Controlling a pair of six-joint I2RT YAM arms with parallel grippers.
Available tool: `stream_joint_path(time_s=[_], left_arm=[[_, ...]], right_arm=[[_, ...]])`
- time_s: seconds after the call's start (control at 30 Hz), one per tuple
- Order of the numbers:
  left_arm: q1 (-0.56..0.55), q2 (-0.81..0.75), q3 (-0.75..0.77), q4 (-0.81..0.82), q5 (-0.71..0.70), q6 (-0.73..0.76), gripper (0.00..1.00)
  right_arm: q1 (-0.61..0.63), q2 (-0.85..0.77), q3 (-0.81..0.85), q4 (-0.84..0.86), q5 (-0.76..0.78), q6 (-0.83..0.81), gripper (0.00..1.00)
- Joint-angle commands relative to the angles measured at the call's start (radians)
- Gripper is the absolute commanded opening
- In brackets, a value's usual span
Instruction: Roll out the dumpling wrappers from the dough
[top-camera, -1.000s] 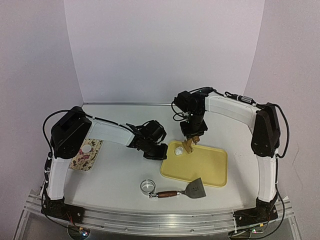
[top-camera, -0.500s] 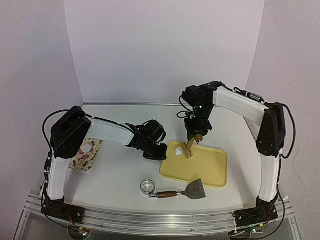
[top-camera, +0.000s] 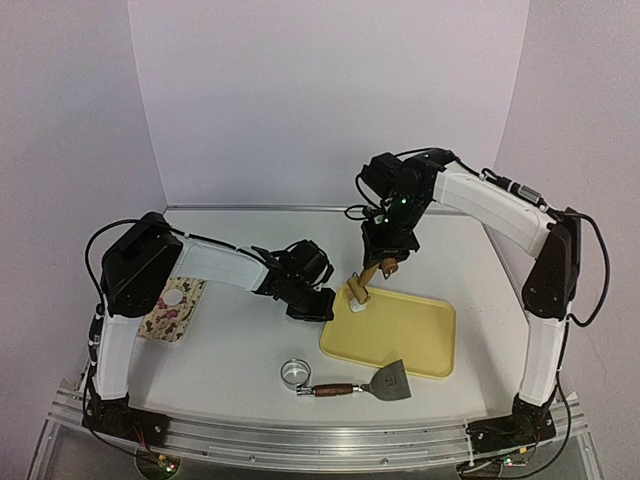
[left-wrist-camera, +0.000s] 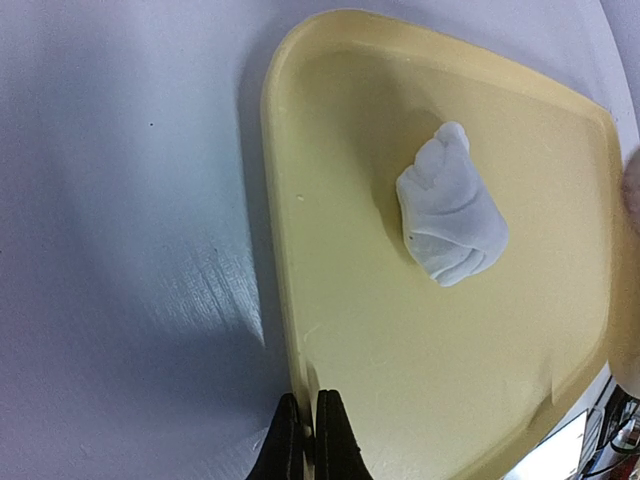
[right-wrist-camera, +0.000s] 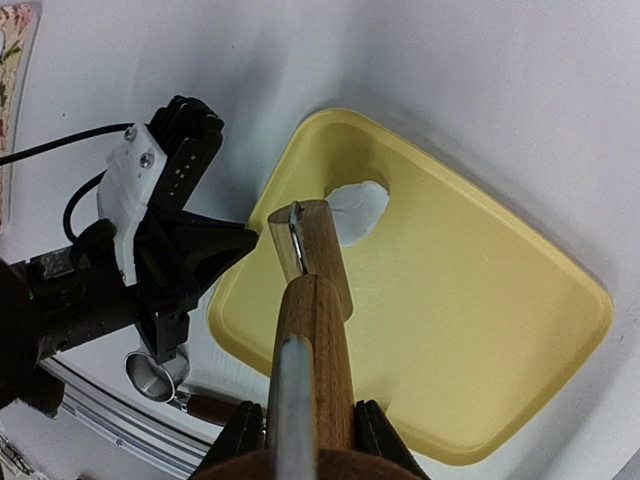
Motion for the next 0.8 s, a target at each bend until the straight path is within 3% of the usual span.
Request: stream_joint_path(time_s=[0.0, 0.77], left_arm=[[-0.005, -0.044, -0.003, -0.028, 0.035, 0.019, 0.00], [-0.005, -0.022, 0.026, -0.031, 0.036, 0.032, 0.00]], right_arm=[[0.004, 0.052, 0.038, 0.022, 0.042, 0.001, 0.00], [0.006, 0.129, 0.018, 0.037, 0.047, -0.023, 0.00]])
